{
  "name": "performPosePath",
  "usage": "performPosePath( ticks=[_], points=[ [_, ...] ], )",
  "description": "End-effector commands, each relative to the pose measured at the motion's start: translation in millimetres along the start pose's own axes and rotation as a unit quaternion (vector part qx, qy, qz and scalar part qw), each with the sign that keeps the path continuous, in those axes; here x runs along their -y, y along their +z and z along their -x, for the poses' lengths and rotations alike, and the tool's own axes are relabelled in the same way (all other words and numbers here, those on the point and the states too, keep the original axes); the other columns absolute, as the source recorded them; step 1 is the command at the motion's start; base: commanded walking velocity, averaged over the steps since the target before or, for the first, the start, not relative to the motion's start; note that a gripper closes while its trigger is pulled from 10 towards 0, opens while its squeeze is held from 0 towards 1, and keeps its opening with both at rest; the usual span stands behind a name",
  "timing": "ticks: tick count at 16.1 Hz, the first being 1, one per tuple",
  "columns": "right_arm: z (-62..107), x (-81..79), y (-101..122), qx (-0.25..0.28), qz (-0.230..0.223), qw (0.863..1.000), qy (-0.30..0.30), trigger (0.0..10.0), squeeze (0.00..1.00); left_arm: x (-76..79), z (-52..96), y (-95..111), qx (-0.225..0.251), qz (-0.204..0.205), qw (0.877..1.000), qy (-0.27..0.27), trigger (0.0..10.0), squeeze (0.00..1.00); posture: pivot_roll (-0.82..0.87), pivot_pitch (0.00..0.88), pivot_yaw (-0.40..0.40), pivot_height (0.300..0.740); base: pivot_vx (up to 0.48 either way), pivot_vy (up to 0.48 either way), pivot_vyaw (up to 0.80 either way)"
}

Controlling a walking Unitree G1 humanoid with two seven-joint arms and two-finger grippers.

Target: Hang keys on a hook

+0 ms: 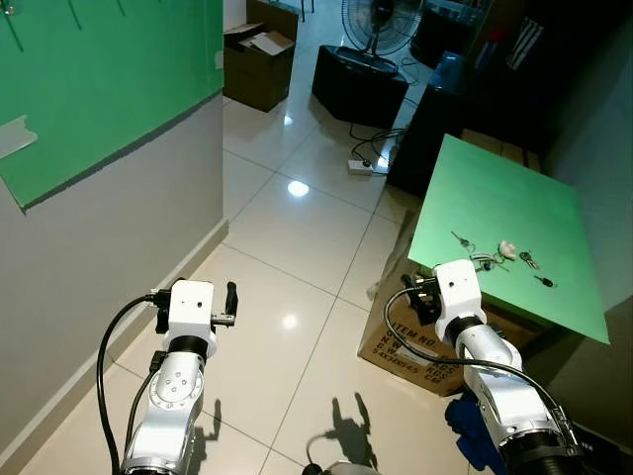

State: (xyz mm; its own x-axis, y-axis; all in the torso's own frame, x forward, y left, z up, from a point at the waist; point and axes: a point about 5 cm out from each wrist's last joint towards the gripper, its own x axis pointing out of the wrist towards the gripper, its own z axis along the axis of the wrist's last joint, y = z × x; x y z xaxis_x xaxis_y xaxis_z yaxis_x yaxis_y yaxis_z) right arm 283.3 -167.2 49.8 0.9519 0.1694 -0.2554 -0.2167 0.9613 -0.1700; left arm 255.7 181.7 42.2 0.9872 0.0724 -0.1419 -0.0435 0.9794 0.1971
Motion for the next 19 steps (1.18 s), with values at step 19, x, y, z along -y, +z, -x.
performPosePath(
  ticks=[19],
  points=[
    [-1.7, -15.4, -6.3, -0.007, -0.043, 0.999, -0.003, 10.0, 0.0, -18.1, 14.4, 30.4, 0.026, 0.009, 0.999, -0.029, 10.0, 0.0, 0.05, 0.0, -0.174, 0.74, 0.0, 0.0, 0.0]
  ],
)
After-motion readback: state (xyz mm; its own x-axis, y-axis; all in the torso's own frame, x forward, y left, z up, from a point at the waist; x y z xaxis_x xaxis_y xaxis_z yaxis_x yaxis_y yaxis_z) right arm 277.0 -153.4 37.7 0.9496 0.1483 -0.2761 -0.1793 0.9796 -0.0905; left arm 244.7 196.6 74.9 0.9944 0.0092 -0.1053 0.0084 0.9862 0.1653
